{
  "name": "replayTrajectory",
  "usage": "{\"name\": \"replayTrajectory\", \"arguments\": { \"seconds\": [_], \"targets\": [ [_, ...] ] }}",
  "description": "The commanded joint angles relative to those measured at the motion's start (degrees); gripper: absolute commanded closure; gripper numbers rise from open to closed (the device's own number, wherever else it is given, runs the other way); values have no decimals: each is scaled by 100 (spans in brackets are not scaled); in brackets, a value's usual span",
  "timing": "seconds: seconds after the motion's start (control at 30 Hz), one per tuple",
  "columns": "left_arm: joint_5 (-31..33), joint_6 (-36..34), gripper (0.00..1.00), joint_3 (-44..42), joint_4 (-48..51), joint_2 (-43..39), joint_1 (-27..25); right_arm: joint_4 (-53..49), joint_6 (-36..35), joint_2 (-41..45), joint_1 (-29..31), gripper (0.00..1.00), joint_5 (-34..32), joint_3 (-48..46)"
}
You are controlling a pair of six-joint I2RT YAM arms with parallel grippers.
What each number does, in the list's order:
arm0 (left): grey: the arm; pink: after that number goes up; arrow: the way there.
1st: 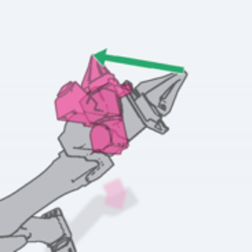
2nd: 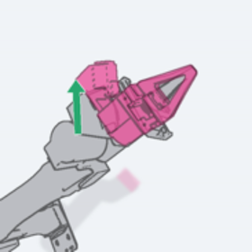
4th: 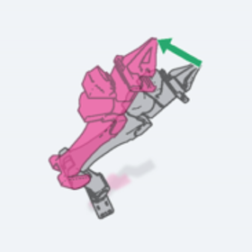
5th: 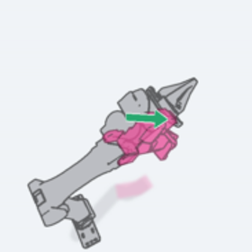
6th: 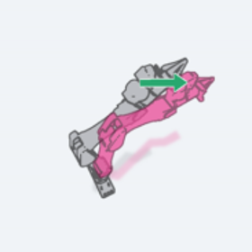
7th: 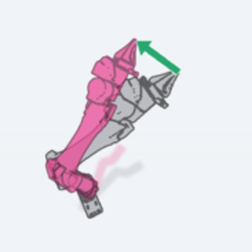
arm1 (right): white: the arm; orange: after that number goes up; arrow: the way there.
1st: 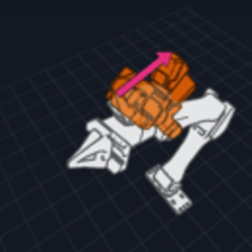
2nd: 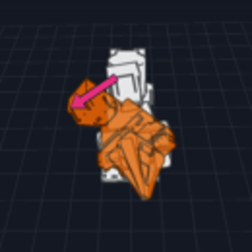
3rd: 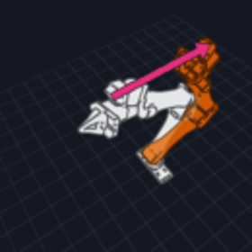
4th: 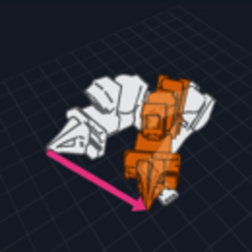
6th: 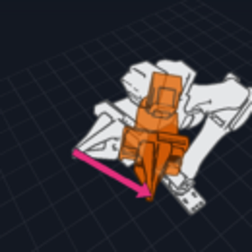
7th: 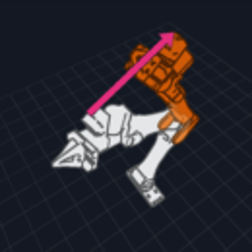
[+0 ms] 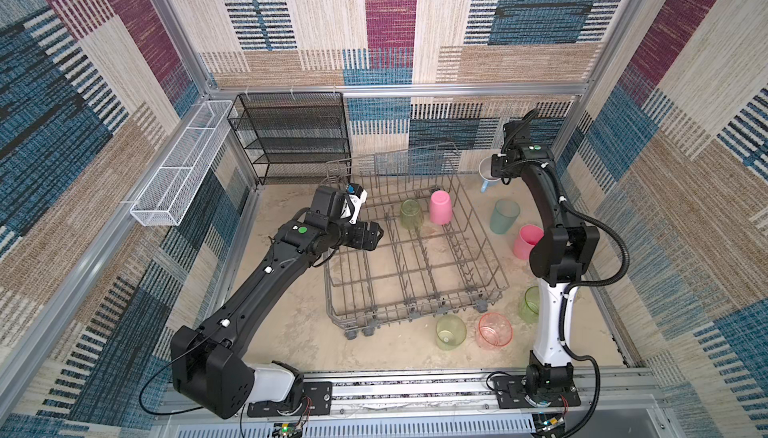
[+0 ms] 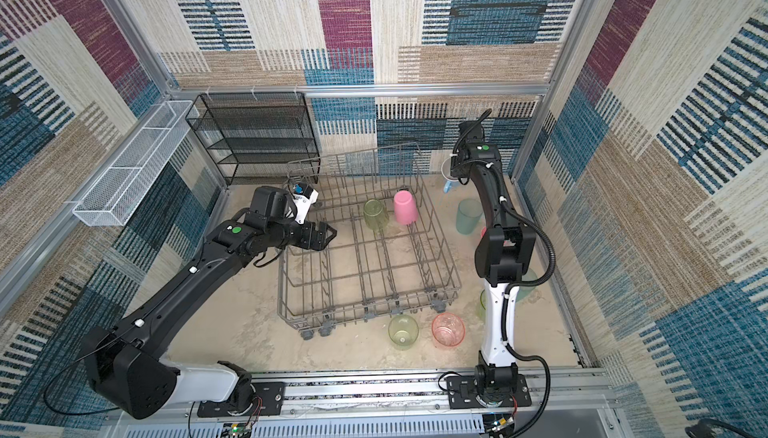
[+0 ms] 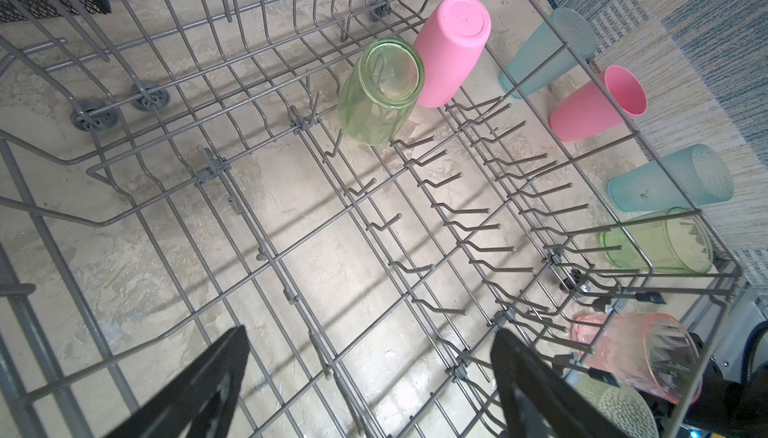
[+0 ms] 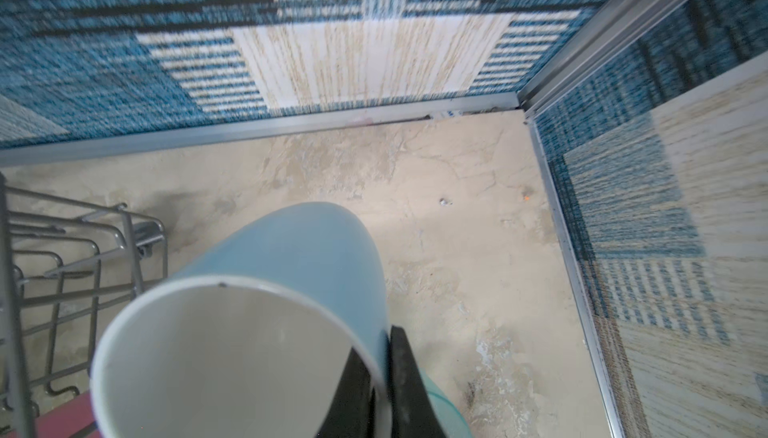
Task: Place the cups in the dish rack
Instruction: 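Close the right gripper on the light blue mug rim and lift it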
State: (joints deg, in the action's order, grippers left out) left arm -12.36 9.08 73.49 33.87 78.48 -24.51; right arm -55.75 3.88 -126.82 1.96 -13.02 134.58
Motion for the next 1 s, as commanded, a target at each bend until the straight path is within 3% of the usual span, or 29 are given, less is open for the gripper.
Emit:
{"name": "replayTrajectory", "arguments": {
  "seconds": [0.0, 0.6, 0.97],
  "targets": [
    [78, 134, 5, 82, -8, 27, 4, 624, 286, 351, 15, 100, -147, -112],
    [100, 857, 5, 704, 293, 291, 4, 2217, 429, 2381, 398, 100, 141, -1859],
    [-468, 1624, 8, 895, -43, 279, 4, 2934, 480, 3239, 1019, 100, 190, -2669]
  ]
}}
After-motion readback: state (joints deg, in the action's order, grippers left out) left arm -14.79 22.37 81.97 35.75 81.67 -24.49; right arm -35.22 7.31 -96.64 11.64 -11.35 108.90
